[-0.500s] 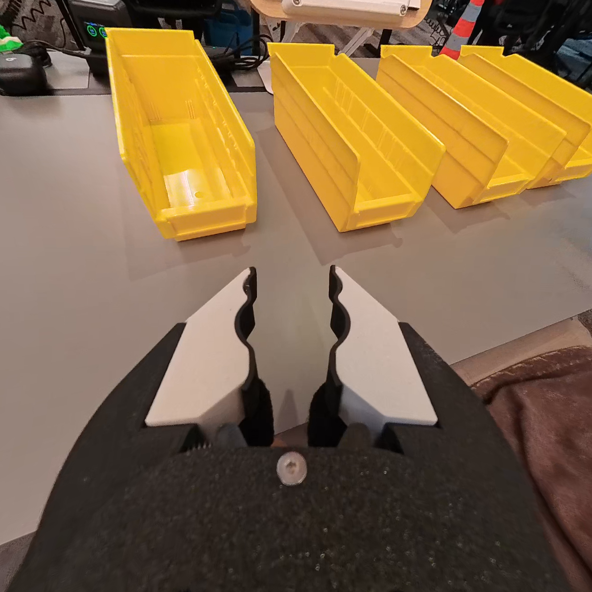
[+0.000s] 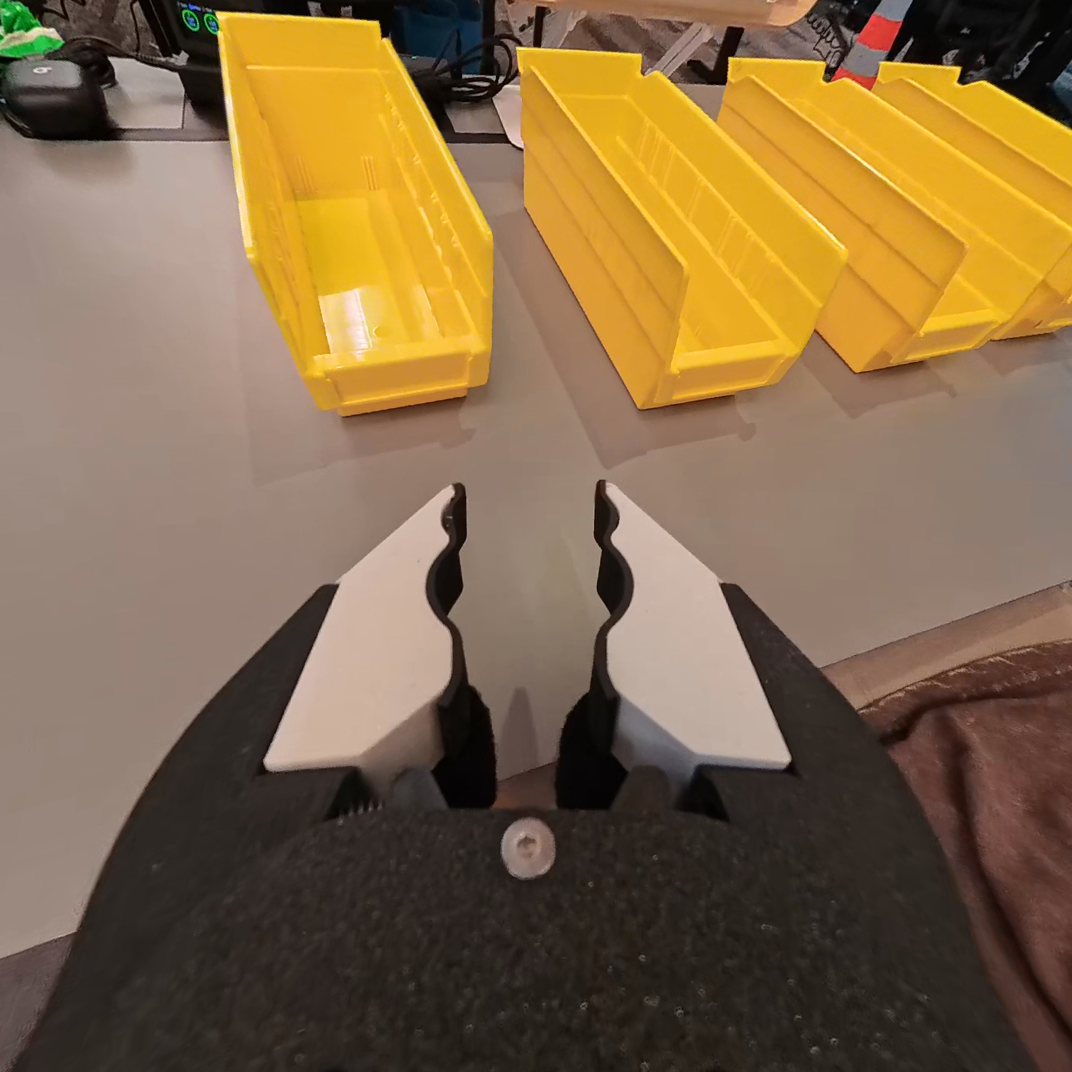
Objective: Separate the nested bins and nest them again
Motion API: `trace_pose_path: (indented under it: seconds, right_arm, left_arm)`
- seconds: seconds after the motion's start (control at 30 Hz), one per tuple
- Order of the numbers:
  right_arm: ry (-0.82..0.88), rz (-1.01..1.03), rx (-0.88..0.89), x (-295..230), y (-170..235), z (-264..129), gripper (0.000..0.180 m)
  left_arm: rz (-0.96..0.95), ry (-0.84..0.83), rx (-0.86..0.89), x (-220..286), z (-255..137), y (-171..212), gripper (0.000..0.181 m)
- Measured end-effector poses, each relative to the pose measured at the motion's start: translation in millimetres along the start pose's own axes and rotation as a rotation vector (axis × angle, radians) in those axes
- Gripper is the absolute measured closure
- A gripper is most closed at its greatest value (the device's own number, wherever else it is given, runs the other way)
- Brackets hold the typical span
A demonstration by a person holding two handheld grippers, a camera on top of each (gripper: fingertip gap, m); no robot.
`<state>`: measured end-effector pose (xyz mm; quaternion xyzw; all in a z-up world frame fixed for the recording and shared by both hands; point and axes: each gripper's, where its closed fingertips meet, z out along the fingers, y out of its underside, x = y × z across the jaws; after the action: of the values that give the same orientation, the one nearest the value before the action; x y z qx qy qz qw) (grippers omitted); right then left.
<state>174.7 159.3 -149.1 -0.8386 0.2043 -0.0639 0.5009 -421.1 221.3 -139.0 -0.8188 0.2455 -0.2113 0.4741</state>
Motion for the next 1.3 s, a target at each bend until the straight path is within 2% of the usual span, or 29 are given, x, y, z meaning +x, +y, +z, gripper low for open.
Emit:
trace_pose_path:
  seconds: [0.1,0.13,0.27,0.47,0.7,0.87,1.0,1.17,1.3]
  right_arm:
    - [-0.015,0.006,-0.112,-6,5,11,0.152]
    - [-0.010,0.006,-0.107,-6,3,13,0.168]
    - [-0.003,0.061,-0.105,-5,0,19,0.178]
    - [-0.078,0.154,-0.082,-17,-7,0,0.180]
    - [-0.125,0.200,0.084,-49,-58,-59,0.180]
    - [-0.149,0.150,0.183,-127,-101,-104,0.179]
    - [-0.182,0.228,0.224,-209,-113,-119,0.179]
    - [-0.240,0.231,0.177,-310,-93,-102,0.179]
    - [-0.208,0.211,0.168,-353,-66,-80,0.179]
  left_arm:
    - [-0.009,-0.003,-0.008,-2,1,2,0.139]
    - [-0.007,-0.006,-0.011,-2,1,2,0.139]
    - [0.018,-0.019,-0.024,-1,1,5,0.140]
    - [0.012,-0.024,-0.009,-2,-6,5,0.144]
    - [-0.013,-0.015,-0.005,-2,-8,4,0.146]
    - [-0.013,-0.002,-0.005,2,-7,4,0.146]
    - [0.009,-0.006,-0.016,1,-5,6,0.148]
    - [0.012,-0.012,-0.015,-8,-3,4,0.148]
    - [-0.006,0.004,-0.015,-9,-2,3,0.148]
